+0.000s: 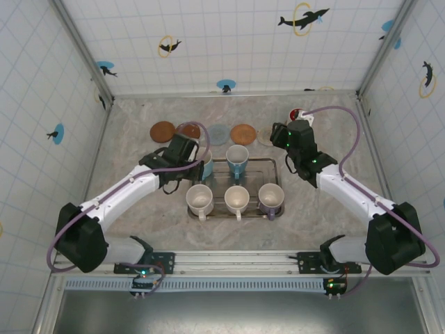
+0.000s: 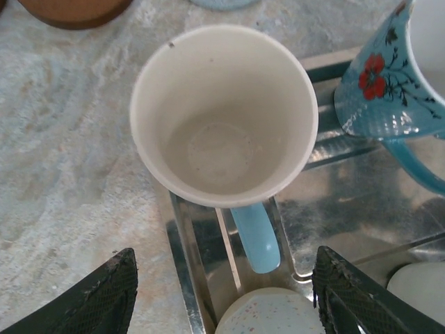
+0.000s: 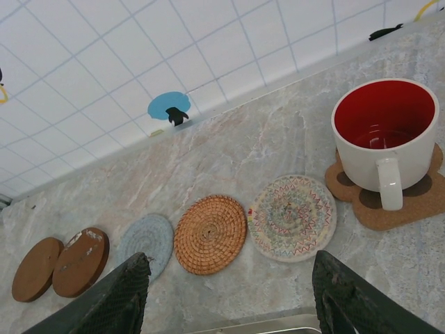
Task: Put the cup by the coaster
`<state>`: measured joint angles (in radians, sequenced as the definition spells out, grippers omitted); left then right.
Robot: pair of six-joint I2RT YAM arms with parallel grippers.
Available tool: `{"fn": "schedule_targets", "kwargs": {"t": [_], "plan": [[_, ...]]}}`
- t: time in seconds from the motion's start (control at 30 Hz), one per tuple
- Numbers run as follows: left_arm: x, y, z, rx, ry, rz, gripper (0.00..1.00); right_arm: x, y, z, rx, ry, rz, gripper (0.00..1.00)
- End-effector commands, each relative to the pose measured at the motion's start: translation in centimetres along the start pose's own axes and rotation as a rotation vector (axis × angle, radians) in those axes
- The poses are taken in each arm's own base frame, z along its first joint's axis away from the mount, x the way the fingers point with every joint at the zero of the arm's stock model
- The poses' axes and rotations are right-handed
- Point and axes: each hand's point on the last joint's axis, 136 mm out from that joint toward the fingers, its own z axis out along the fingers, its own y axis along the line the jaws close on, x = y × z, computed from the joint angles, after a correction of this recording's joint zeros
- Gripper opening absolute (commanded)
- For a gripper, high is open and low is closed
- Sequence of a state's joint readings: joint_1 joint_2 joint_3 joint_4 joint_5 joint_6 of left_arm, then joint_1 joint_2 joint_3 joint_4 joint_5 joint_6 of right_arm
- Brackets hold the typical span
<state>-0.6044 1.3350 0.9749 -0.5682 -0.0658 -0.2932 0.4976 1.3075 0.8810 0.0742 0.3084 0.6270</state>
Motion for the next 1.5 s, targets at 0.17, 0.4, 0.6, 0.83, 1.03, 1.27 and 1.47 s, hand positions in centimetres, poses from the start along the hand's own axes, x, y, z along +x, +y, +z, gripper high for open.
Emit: {"fn": "schedule_targets", "kwargs": {"t": [0.17, 0.4, 0.6, 0.83, 1.03, 1.27, 1.47], "plan": [[1.2, -0.5, 1.8, 0.010, 0.054, -0.003, 0.67, -0.3, 0.9, 0.0, -0.040, -0.019, 0.006, 0.64], [1.5, -0.3, 3.2, -0.010, 0.083, -0.012, 0.63, -0.3, 0.6, -0.1, -0.030, -0.024, 0.004, 0.64], [1.6, -0.1, 4.0, -0.027, 0.086, -0.026, 0.59, -0.2, 0.3, -0.1, -0.019, -0.027, 0.006, 0.64], [1.6, 0.0, 4.9, -0.039, 0.090, -0.036, 0.51, -0.3, 0.2, -0.1, -0.013, -0.031, 0.007, 0.63], [1.7, 0.0, 5.5, -0.043, 0.099, -0.041, 0.44, -0.2, 0.1, 0.0, -0.011, -0.030, 0.007, 0.63], [1.6, 0.0, 5.8, -0.046, 0.097, -0.049, 0.36, -0.1, 0.1, 0.0, -0.009, -0.029, 0.006, 0.63], [1.6, 0.1, 5.9, -0.049, 0.098, -0.050, 0.25, -0.1, 0.1, 0.1, -0.008, -0.027, 0.005, 0.63]]}}
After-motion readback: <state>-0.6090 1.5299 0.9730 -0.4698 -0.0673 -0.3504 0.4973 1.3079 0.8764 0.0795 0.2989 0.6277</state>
